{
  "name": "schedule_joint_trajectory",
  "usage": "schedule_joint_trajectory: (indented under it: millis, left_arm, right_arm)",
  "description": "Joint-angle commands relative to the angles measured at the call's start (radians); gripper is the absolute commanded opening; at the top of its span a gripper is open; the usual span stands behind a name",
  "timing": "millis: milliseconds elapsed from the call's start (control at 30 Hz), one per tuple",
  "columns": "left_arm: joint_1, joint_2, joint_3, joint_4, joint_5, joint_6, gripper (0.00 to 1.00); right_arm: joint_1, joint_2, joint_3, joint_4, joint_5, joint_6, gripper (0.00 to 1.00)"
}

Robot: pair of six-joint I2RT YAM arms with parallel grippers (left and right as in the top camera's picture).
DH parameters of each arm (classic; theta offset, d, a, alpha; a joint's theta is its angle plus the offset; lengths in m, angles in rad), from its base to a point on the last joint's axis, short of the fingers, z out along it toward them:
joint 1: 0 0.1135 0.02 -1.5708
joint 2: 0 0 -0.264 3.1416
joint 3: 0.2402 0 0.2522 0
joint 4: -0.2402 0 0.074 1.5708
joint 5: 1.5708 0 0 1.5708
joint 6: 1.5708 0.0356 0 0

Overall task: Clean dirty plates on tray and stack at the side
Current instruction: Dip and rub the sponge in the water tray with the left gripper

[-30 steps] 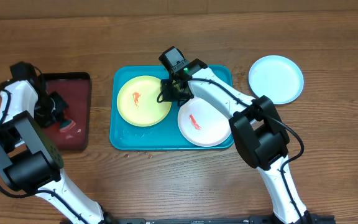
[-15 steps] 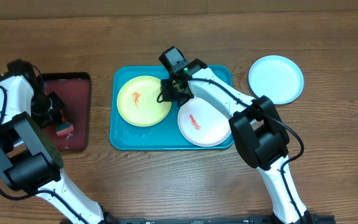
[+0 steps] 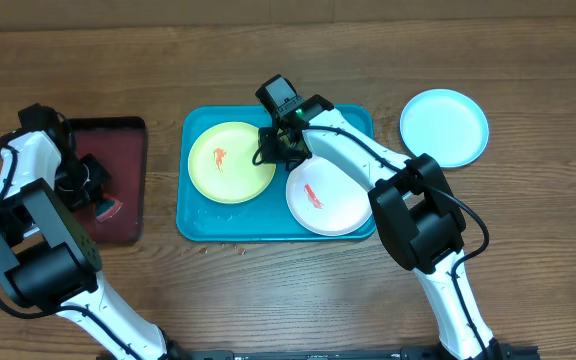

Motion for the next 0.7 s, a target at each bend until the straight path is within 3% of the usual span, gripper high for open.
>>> schedule_joint_trajectory:
  millis: [0,333,533,667]
  left_arm:
    - [0.006,-0.017,0.105,-0.101,-0.008,0.013,0.04]
    - [0.005,-0.019,0.438,-0.409,0.149,0.012,0.04]
    - [0.005,-0.060,0.462,-0.466,0.173,0.026,0.04]
    - [0.003,-0.127,0.462,-0.487,0.290,0.129,0.04]
  right_arm:
    - [0.002,0.038,-0.023,-0.002,0.009,0.000,0.04]
    - [0.002,0.038,-0.023,0.003,0.008,0.000,0.04]
    - [0.002,0.038,-0.023,0.003,0.001,0.000,0.04]
    - [0.002,0.038,-0.023,0.007,0.001,0.000,0.04]
